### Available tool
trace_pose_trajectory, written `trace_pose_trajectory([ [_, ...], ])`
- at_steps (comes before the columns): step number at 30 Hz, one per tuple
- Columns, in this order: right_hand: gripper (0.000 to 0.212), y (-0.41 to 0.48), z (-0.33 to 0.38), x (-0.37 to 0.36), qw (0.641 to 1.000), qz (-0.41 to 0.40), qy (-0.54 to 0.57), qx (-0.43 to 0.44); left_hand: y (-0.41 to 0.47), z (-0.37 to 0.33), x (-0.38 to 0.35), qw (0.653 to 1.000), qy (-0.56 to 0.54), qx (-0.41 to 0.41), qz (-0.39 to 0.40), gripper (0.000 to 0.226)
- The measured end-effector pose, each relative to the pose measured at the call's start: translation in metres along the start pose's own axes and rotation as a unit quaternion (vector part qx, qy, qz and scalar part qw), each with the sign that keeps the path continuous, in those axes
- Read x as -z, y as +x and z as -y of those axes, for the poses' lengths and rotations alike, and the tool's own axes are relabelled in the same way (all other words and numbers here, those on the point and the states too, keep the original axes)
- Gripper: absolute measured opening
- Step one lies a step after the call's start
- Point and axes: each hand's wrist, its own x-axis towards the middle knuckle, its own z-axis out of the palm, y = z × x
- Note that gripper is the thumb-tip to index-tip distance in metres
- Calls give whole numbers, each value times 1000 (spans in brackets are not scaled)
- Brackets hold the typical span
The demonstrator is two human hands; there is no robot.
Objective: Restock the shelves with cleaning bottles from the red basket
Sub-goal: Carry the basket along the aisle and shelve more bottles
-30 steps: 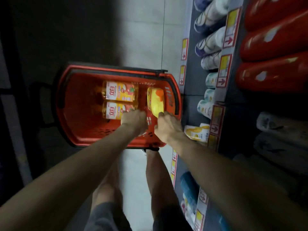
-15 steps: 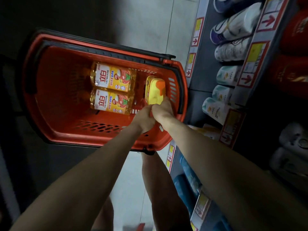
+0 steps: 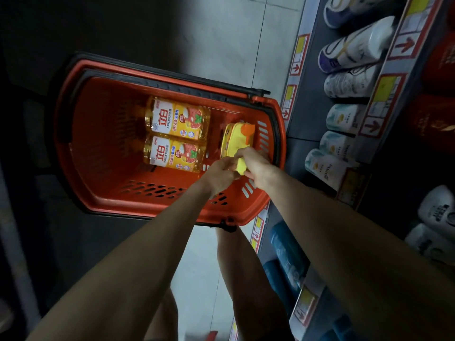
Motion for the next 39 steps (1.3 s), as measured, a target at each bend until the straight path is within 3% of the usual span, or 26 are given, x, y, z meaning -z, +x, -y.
trace_pose_trajectory([
  [6, 53, -28, -11, 10, 1000, 18, 6, -12, -31, -10, 3, 999, 32, 2, 3, 53],
  [9, 35, -58, -19, 16, 1000, 17, -6, 6, -62, -16, 4, 999, 47, 10, 24, 54],
  [15, 23, -141, -14, 28, 995, 3, -67, 68, -139, -35, 10, 996, 74, -20, 44, 59],
  [22, 16, -258, -12, 37, 966, -39, -197, 166, -252, -68, 30, 993, 83, -82, 32, 30],
  [24, 19, -292, -14, 43, 956, -43, -217, 191, -286, -73, 37, 994, 58, -94, 25, 25],
  [28, 41, -371, -19, 51, 928, -50, -254, 267, -354, -80, 49, 991, 19, -132, 26, 43],
  [32, 45, -446, -28, 58, 901, -67, -271, 332, -414, -80, 59, 978, 32, -206, 23, 13],
  [39, 55, -556, -39, 77, 846, -130, -291, 428, -503, -88, 82, 936, 87, -340, 17, 11],
])
